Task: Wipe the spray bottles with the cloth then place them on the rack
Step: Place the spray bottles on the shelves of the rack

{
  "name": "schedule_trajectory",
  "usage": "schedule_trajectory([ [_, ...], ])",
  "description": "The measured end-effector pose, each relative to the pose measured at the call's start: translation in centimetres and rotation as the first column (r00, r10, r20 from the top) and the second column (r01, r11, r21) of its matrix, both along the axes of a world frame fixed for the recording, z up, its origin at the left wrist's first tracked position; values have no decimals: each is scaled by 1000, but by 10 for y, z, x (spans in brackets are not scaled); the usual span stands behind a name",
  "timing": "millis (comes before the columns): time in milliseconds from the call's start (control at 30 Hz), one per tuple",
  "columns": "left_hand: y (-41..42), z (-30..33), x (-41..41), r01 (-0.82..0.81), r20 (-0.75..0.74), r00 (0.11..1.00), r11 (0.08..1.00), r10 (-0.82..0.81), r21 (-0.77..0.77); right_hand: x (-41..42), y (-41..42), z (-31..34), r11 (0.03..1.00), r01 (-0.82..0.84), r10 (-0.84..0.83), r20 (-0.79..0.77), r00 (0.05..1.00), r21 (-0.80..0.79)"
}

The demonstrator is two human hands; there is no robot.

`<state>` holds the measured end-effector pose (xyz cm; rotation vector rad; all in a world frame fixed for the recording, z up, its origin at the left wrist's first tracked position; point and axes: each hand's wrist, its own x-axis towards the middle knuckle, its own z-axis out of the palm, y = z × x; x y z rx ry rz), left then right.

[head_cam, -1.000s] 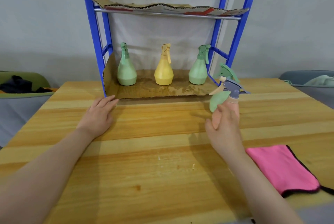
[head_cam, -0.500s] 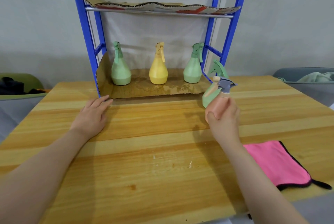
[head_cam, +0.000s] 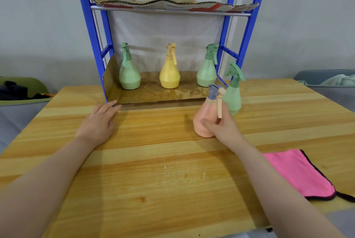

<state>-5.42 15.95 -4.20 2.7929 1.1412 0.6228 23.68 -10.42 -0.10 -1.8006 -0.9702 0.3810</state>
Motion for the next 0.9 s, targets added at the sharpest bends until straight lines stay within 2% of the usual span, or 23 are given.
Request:
schedule_trajectory([
  [133, 0, 0, 0, -4, -2, 1000, 1000, 4, 3, -8, 1, -6, 998, -54, 54, 7, 999, -21],
  [300, 0, 1, 0, -10, -10, 1000, 1000, 10, 23, -18, -3, -11, 998, 10, -4, 100, 995, -68],
  [433, -4, 3, -1, -68, 37, 997, 991, 64, 119, -21, -1, -2, 996, 39, -26, 151, 988, -82],
  [633, -10, 15, 5, -151, 4, 988, 967, 153, 206, -26, 8, 6, 996, 35, -22, 151, 988, -83],
  [900, 8, 74, 21, -214, 231, 958, 959, 169, 188, -34, 45, 63, 1000, 10, -12, 246, 969, 9],
])
